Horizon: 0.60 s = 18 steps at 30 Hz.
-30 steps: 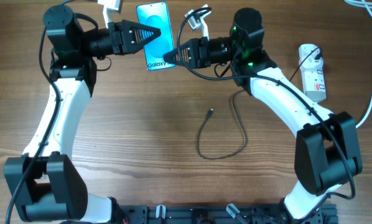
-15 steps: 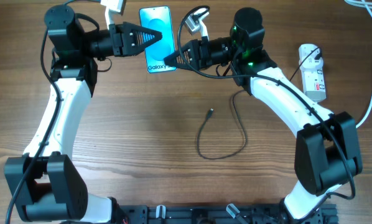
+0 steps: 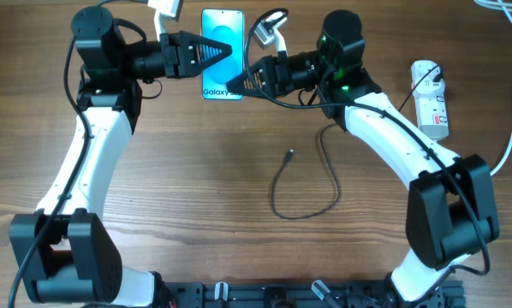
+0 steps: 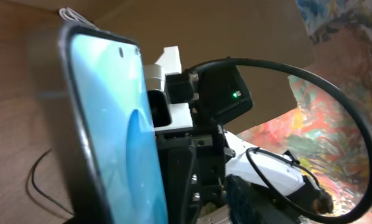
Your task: Plug charger to phone and switch on socket
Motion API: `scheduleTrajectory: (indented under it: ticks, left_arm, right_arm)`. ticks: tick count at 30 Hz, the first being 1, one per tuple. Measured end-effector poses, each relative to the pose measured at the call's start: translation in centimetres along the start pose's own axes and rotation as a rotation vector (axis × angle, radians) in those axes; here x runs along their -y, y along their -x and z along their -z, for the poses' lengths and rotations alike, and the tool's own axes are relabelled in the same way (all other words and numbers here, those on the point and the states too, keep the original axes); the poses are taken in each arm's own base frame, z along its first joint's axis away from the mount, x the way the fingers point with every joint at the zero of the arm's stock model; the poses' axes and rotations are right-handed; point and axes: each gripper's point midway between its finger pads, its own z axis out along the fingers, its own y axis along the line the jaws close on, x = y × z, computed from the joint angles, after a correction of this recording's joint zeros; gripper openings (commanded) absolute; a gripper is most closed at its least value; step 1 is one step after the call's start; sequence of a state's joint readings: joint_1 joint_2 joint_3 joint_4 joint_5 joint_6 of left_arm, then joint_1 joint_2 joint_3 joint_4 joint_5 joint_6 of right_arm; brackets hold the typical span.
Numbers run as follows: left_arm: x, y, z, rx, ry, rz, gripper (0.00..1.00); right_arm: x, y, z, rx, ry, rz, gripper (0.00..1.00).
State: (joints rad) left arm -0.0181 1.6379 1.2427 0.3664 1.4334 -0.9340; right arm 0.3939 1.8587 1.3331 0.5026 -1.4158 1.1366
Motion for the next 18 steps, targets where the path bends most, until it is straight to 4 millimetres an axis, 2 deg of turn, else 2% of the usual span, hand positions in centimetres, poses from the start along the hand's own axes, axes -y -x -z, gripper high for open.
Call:
scheduleTrajectory:
  ticks: [12,16,18]
  left_arm:
    - [0.6,-0.8,-0.3,-0.047,-0.03,-0.005,0.54]
    - [0.8,-1.2,-0.3,-0.068,-0.044,-0.013,0.54]
    - [0.9,-1.3,-0.3,-0.075,-0.049,-0.017,0.48]
  right_arm:
    - [-0.7,-1.0,0.1,-0.064,0.032,0.014,0.04]
    - [-0.9,-1.4,0.2,-0.085,0.042,0.015,0.04]
    - [-0.9,-1.5,0.3,-0.092,0.045,0.016,0.04]
